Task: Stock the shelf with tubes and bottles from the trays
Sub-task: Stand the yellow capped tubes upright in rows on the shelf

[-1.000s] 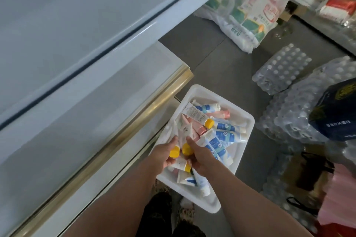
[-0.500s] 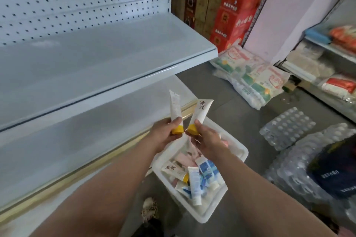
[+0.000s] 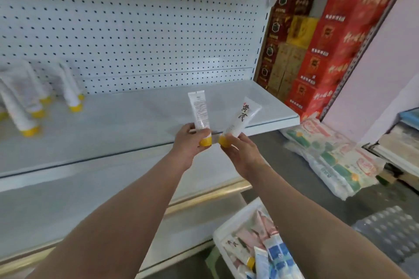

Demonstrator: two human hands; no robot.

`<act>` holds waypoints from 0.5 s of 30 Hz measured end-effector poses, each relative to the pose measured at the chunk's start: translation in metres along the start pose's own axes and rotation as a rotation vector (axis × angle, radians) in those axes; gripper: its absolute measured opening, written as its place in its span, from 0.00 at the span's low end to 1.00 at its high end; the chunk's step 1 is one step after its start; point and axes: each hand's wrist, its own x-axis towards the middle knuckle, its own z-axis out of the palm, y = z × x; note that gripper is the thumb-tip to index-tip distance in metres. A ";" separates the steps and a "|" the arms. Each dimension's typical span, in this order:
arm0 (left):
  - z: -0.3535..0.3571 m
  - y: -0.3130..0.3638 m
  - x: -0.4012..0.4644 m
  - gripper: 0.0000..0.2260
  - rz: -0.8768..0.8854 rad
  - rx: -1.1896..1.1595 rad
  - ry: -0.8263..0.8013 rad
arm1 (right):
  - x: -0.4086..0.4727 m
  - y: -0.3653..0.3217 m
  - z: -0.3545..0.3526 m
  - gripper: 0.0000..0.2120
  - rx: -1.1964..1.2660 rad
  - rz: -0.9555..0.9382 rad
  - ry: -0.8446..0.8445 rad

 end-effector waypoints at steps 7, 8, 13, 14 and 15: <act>-0.122 0.050 0.010 0.14 0.182 0.202 0.230 | 0.032 0.037 0.125 0.12 -0.016 -0.026 -0.084; -0.142 0.056 0.010 0.14 0.203 0.229 0.252 | 0.037 0.046 0.146 0.12 -0.021 -0.024 -0.089; -0.249 0.072 0.012 0.17 0.251 0.339 0.398 | 0.059 0.092 0.238 0.16 -0.059 -0.030 -0.094; -0.268 0.073 0.010 0.18 0.252 0.359 0.431 | 0.063 0.101 0.252 0.17 -0.067 -0.028 -0.088; -0.286 0.074 0.009 0.19 0.250 0.378 0.468 | 0.067 0.108 0.265 0.17 -0.074 -0.028 -0.084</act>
